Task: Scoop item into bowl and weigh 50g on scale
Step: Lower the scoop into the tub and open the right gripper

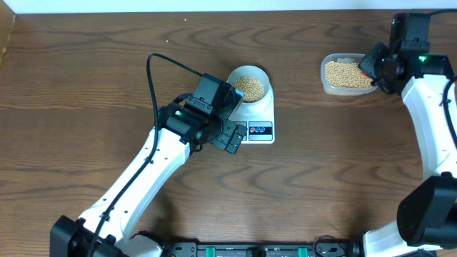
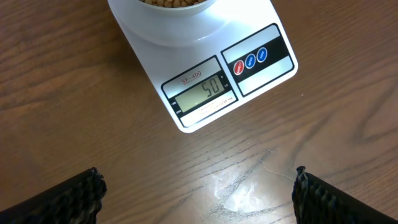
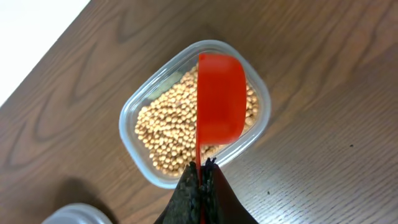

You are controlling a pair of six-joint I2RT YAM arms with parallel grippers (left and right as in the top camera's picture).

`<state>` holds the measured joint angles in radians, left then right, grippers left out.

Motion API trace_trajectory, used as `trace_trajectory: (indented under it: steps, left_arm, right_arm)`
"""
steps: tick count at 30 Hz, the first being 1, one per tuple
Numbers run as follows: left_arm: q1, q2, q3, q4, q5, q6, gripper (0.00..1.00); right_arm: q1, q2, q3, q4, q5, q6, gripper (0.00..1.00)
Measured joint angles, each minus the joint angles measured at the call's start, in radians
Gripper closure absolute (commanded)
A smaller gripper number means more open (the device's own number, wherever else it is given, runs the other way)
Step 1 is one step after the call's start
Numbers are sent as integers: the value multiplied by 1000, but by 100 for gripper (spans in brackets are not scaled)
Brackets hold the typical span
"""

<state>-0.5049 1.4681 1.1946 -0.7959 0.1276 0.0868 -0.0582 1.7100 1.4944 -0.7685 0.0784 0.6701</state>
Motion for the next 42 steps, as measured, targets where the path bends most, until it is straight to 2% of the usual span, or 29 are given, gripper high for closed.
trace_trajectory:
  steps: [9,11,18,21,35,42]
  left_arm:
    - [0,0,0,0,0,0,2]
    - [0,0,0,0,0,0,2]
    - [0,0,0,0,0,0,2]
    - [0,0,0,0,0,0,2]
    - [0,0,0,0,0,0,2]
    - [0,0,0,0,0,0,2]
  right_arm:
    - [0,0,-125,117,8,129,95]
    - [0,0,-156,148,-3,153,89]
    - [0,0,-177,164,-46,190,33]
    - [0,0,-177,163,-72,187,1]
    - [0,-85,-178,75,-113,60,1]
    - [0,-199,-179,77,-176,-89,1]
